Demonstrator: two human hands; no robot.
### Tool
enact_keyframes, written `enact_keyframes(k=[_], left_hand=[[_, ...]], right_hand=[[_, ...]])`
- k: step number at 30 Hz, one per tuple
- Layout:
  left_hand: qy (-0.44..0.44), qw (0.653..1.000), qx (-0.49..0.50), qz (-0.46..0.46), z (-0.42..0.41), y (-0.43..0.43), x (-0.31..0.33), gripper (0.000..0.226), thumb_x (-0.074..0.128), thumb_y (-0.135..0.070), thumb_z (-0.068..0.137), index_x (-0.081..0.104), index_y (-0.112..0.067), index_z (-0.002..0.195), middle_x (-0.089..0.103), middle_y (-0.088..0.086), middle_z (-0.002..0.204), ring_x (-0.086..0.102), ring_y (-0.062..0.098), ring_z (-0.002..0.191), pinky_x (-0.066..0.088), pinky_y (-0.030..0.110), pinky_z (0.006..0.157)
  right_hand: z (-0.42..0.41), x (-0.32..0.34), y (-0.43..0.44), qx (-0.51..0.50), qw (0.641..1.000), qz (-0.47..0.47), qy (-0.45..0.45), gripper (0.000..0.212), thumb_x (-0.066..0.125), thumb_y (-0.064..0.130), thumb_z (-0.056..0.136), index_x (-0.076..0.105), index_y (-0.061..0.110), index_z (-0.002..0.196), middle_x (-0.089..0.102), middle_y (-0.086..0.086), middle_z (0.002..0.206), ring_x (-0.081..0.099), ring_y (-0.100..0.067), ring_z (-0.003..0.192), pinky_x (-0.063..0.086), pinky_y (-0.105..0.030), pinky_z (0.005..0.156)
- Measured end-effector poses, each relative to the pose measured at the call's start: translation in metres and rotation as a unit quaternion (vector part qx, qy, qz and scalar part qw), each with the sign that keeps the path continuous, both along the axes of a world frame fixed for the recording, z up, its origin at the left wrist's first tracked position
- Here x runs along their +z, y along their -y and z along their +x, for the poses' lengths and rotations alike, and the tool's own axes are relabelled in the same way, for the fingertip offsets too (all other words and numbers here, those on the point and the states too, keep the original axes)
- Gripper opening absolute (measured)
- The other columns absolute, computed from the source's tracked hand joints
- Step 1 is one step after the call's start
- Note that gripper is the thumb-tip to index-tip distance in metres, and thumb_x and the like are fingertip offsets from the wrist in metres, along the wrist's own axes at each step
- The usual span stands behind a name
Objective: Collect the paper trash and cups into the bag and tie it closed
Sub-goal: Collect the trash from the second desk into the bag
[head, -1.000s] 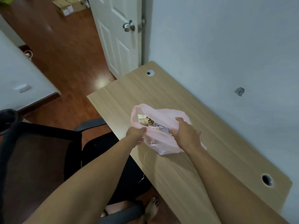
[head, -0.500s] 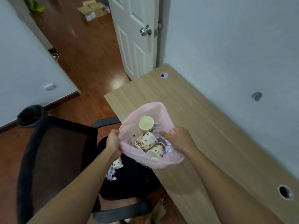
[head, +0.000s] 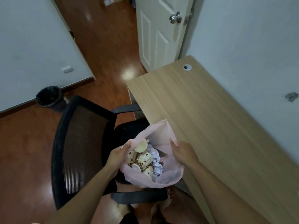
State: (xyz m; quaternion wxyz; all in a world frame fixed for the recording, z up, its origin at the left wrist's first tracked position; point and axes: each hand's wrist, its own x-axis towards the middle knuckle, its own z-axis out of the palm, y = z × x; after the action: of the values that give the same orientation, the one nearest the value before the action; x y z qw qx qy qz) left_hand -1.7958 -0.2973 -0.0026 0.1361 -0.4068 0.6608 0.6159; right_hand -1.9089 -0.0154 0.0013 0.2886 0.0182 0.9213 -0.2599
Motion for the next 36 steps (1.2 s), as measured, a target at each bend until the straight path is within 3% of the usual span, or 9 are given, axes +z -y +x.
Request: enact_keyframes(k=[5, 10, 15, 17, 20, 25, 30, 33, 36], left_hand=[[0.095, 0.995, -0.014, 0.011, 0.018, 0.005, -0.045, 0.056, 0.058, -0.069, 0.102, 0.085, -0.020, 0.114, 0.085, 0.002, 0.105, 0.080, 0.019, 0.101, 0.059, 0.037, 0.096], [0.130, 0.991, -0.012, 0.018, 0.021, 0.006, -0.097, 0.068, 0.048, -0.064, 0.109, 0.075, -0.007, 0.135, 0.076, 0.008, 0.116, 0.071, 0.017, 0.100, 0.051, 0.029, 0.082], [0.127, 0.992, 0.000, 0.018, 0.023, 0.001, -0.145, 0.073, 0.039, -0.074, 0.107, 0.075, -0.017, 0.135, 0.075, 0.005, 0.120, 0.071, 0.016, 0.102, 0.054, 0.029, 0.082], [0.132, 0.991, 0.015, 0.035, 0.026, -0.003, -0.164, 0.068, 0.042, -0.073, 0.107, 0.079, -0.018, 0.125, 0.080, 0.005, 0.113, 0.076, 0.021, 0.101, 0.062, 0.037, 0.090], [0.126, 0.989, 0.036, 0.062, 0.029, -0.009, -0.186, 0.056, 0.049, -0.061, 0.110, 0.082, -0.017, 0.114, 0.084, 0.008, 0.108, 0.079, 0.026, 0.104, 0.063, 0.047, 0.099], [0.085, 0.995, 0.044, -0.006, 0.029, -0.007, -0.204, 0.044, 0.043, -0.034, 0.118, 0.077, -0.006, 0.119, 0.079, 0.018, 0.115, 0.075, 0.034, 0.112, 0.059, 0.045, 0.104], [0.058, 0.994, 0.070, -0.060, 0.018, 0.006, -0.219, 0.034, 0.046, -0.029, 0.117, 0.073, -0.011, 0.107, 0.075, 0.014, 0.104, 0.072, 0.033, 0.104, 0.052, 0.033, 0.082], [0.049, 0.986, 0.053, -0.151, 0.009, 0.019, -0.235, 0.026, 0.048, -0.024, 0.115, 0.068, -0.014, 0.129, 0.067, 0.006, 0.121, 0.067, 0.030, 0.118, 0.051, 0.034, 0.091], [0.111, 0.976, -0.011, -0.188, -0.002, 0.029, -0.259, 0.049, 0.059, -0.021, 0.109, 0.051, -0.008, 0.156, 0.053, 0.012, 0.147, 0.052, 0.036, 0.143, 0.051, 0.039, 0.111]], right_hand=[[0.013, -0.038, -0.001, 0.001, 0.999, 0.034, -0.030, 0.041, 0.042, 0.039, 0.116, 0.073, 0.015, 0.128, 0.076, -0.013, 0.123, 0.072, -0.037, 0.108, 0.056, -0.040, 0.089], [0.000, -0.080, 0.013, -0.069, 0.993, 0.034, -0.088, 0.034, 0.038, 0.034, 0.116, 0.067, 0.020, 0.130, 0.055, -0.009, 0.122, 0.061, -0.029, 0.088, 0.053, -0.042, 0.083], [-0.023, -0.127, 0.023, -0.113, 0.986, 0.049, -0.115, 0.037, 0.036, 0.063, 0.112, 0.057, 0.036, 0.124, 0.043, 0.002, 0.121, 0.063, -0.029, 0.092, 0.057, -0.048, 0.088], [-0.031, -0.143, 0.026, -0.133, 0.977, 0.055, -0.159, 0.024, 0.047, 0.061, 0.110, 0.054, 0.044, 0.125, 0.048, 0.000, 0.129, 0.066, -0.033, 0.102, 0.057, -0.054, 0.095], [-0.044, -0.167, 0.030, -0.073, 0.947, 0.179, -0.255, 0.047, 0.061, 0.046, 0.108, 0.057, 0.043, 0.154, 0.044, -0.013, 0.158, 0.055, -0.041, 0.132, 0.045, -0.060, 0.109], [-0.052, -0.187, 0.044, -0.073, 0.942, 0.162, -0.284, 0.069, 0.039, 0.051, 0.106, 0.032, 0.036, 0.173, 0.024, -0.018, 0.181, 0.028, -0.040, 0.165, 0.018, -0.065, 0.132], [-0.051, -0.200, 0.043, -0.068, 0.930, 0.167, -0.320, 0.070, 0.042, 0.049, 0.110, 0.022, 0.036, 0.176, 0.016, -0.012, 0.185, 0.012, -0.032, 0.172, 0.013, -0.062, 0.137], [-0.050, -0.200, 0.045, -0.075, 0.927, 0.170, -0.325, 0.071, 0.041, 0.050, 0.110, 0.021, 0.036, 0.176, 0.014, -0.011, 0.186, 0.011, -0.031, 0.172, 0.012, -0.062, 0.137], [-0.051, -0.200, 0.047, -0.081, 0.924, 0.170, -0.334, 0.070, 0.041, 0.050, 0.110, 0.023, 0.036, 0.176, 0.015, -0.012, 0.185, 0.012, -0.031, 0.172, 0.012, -0.062, 0.137]])
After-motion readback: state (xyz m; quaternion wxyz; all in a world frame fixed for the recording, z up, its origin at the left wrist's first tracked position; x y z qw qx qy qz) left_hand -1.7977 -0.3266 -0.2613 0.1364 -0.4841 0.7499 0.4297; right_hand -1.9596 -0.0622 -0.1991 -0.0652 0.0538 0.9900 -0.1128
